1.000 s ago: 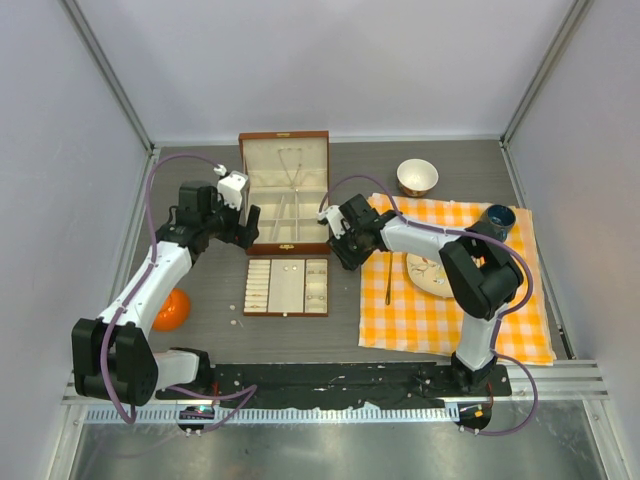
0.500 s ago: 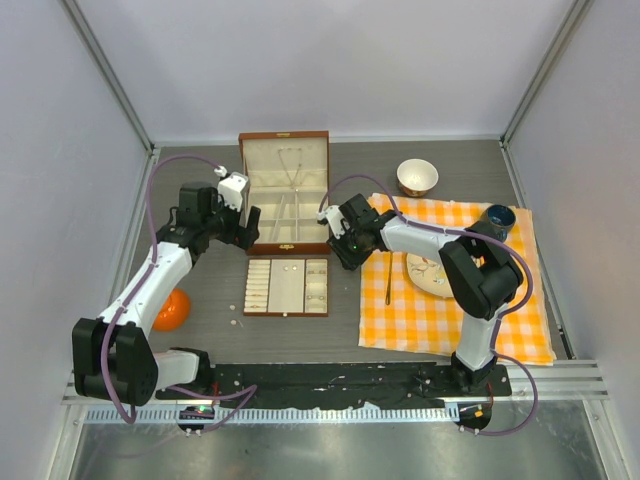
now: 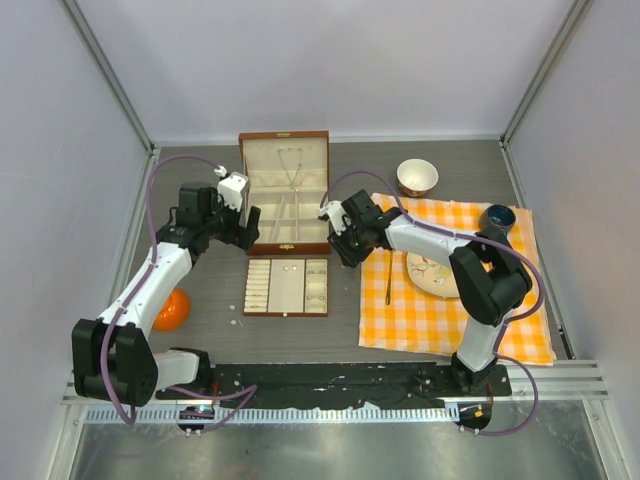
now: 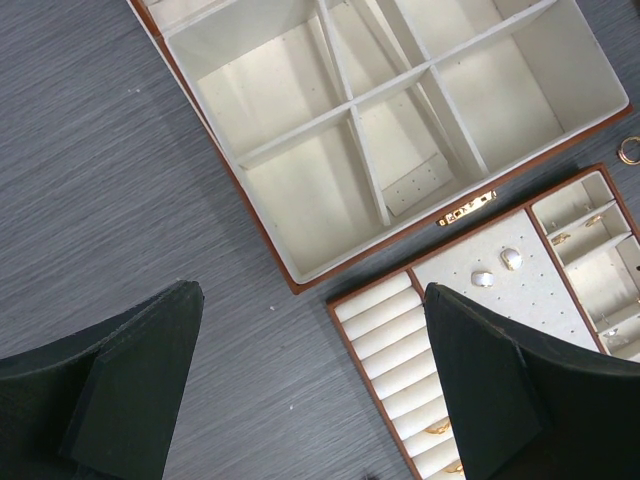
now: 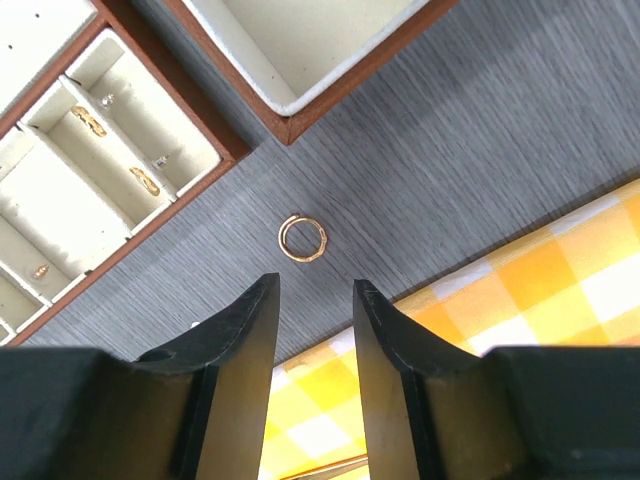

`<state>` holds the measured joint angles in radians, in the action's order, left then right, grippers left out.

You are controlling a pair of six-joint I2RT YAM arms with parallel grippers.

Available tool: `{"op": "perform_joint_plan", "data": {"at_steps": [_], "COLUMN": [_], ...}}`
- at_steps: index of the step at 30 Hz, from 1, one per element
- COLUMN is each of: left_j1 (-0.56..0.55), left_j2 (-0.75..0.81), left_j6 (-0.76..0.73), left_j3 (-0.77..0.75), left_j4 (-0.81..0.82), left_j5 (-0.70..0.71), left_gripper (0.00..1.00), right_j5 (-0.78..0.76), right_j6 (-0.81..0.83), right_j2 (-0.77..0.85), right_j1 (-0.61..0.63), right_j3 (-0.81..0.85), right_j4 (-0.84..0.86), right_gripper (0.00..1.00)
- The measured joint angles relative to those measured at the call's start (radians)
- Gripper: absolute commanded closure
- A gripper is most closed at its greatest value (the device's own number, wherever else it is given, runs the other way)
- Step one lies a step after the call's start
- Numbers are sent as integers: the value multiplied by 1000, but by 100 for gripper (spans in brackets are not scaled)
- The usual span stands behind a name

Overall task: Organize the mixed jewelry
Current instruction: Pick up the jewelry from the center of the board.

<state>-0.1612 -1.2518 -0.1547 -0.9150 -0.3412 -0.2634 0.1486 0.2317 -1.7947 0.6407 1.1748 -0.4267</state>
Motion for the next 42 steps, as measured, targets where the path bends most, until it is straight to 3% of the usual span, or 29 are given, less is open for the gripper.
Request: {"op": "perform_joint_plan", "data": {"at_steps": [42], "left_j1": [0], "left_j2": [0], "left_j6": [13], "left_j3": [14], "left_j4": [1], "left_j5": [-10], "left_gripper": [2], "right_j5": [-31], "right_j6": [-6], "right_j2": [-65], "right_j1": [0], "right_j3": [27], "right_j4": [49], "right_gripper": [61]}}
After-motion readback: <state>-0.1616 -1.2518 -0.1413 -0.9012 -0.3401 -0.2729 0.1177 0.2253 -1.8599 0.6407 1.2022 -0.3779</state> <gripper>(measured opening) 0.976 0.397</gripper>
